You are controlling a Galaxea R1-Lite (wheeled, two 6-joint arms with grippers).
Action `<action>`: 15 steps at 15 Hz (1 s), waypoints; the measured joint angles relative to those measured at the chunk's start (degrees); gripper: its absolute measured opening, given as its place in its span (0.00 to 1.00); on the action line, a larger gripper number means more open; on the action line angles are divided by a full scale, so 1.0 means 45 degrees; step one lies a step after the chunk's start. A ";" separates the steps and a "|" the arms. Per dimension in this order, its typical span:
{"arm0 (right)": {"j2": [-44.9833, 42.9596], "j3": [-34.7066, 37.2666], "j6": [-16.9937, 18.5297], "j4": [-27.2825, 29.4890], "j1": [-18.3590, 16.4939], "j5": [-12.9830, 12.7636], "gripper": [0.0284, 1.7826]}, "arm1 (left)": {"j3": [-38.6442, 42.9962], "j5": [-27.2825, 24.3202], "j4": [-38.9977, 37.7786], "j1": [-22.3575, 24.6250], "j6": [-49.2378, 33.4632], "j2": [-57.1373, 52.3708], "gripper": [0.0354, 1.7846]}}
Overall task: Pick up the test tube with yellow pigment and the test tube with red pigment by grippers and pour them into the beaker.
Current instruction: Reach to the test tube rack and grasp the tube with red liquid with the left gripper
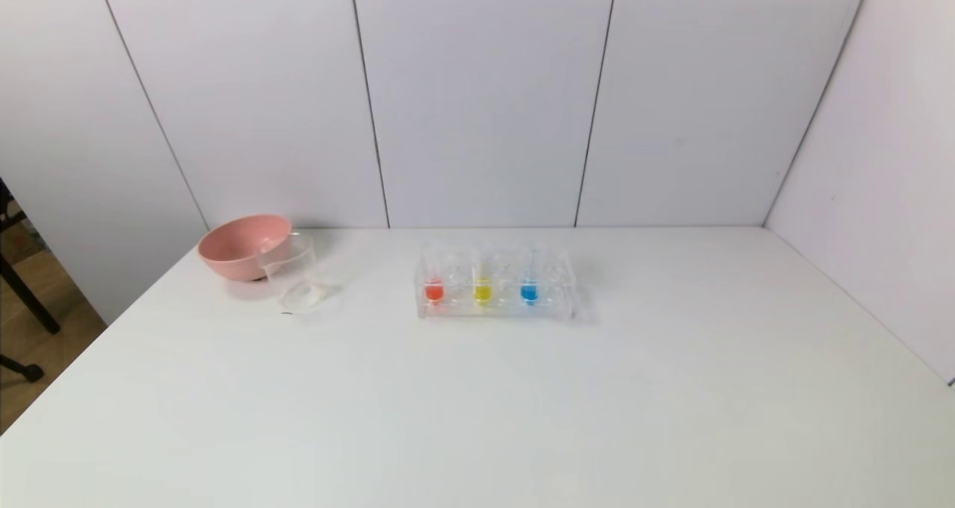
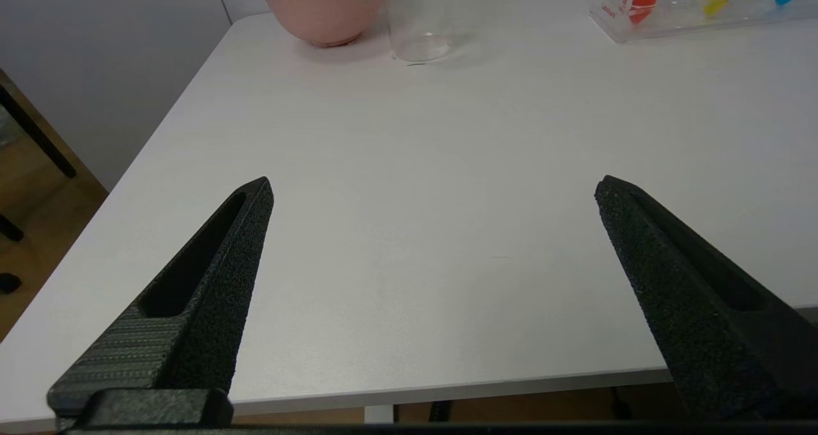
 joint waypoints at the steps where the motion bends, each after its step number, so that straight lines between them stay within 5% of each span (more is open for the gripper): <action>1: 0.0000 0.0000 0.0000 0.0000 0.0000 0.0000 0.05 | 0.0000 -0.0005 0.0000 0.0000 0.0000 0.0000 0.99; 15: 0.0000 0.0000 0.0000 -0.0005 0.0000 0.0000 0.05 | 0.0000 -0.0005 -0.0041 -0.0005 -0.0062 0.0000 0.99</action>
